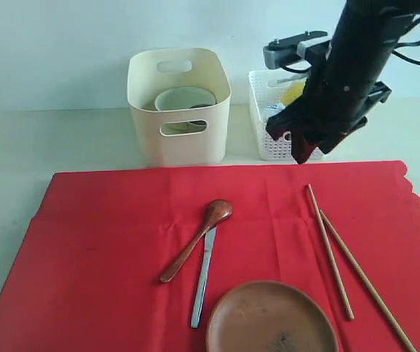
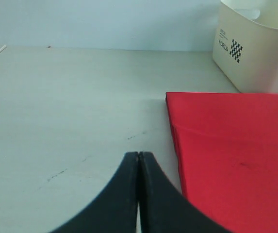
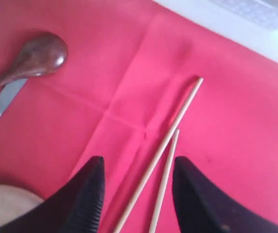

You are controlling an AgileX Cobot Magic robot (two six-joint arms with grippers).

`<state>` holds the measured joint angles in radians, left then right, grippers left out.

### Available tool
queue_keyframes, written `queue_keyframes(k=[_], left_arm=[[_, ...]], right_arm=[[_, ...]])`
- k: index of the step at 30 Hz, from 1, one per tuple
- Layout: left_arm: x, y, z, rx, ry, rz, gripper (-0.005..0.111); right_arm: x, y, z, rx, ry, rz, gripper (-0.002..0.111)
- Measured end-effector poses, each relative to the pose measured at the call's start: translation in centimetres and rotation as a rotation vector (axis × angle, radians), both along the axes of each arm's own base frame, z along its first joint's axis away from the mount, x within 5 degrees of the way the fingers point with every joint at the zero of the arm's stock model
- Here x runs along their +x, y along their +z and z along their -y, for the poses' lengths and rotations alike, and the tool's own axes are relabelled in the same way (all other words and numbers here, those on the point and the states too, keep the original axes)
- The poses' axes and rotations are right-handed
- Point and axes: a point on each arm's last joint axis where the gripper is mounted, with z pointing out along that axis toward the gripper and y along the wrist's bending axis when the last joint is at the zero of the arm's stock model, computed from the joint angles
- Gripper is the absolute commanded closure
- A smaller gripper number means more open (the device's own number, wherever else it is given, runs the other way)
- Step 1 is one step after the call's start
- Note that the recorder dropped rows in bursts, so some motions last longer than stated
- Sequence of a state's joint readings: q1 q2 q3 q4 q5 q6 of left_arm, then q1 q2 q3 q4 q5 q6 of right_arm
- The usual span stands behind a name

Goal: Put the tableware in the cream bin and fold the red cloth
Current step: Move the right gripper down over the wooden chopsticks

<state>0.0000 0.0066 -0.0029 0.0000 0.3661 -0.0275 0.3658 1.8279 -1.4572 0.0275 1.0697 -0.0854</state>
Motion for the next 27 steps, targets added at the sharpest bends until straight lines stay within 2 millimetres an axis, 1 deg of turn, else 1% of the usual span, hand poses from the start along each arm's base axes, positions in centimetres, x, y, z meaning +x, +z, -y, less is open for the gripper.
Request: queue_keyframes(k=[3,4,6,8,13,21,23,27], left_arm=[[0.0,0.0,0.0,0.000,0.000,0.000,0.107],[0.0,0.0,0.0,0.000,0.000,0.000,0.107],[0.0,0.0,0.0,0.000,0.000,0.000,0.107],[0.0,0.0,0.0,0.000,0.000,0.000,0.107],[0.0,0.0,0.0,0.000,0.000,0.000,0.107],[0.0,0.0,0.0,0.000,0.000,0.000,0.107],[0.0,0.0,0.0,0.000,0.000,0.000,0.107],[0.0,0.0,0.0,0.000,0.000,0.000,0.107]], right_arm=[[-2.2,-0.9,1.0,-0.012,0.004,0.019,0.065],[-3.2,-1.3,1.5,-0.018,0.007,0.027,0.065],[-4.4,-1.8,1.9,-0.016,0.007,0.033,0.065],[-5.1,-2.2,2.2,-0.016,0.007,0.033,0.065],[-6.3,-3.3,2.6,-0.025,0.000,0.003,0.065],[-7.5,-6.1,3.1,-0.013,-0.048,0.005,0.064],[-7.7,-6.7,3.2,-0.005,-0.061,0.018,0.061],[-7.9,-7.2,3.3,0.004,-0.069,0.033,0.052]])
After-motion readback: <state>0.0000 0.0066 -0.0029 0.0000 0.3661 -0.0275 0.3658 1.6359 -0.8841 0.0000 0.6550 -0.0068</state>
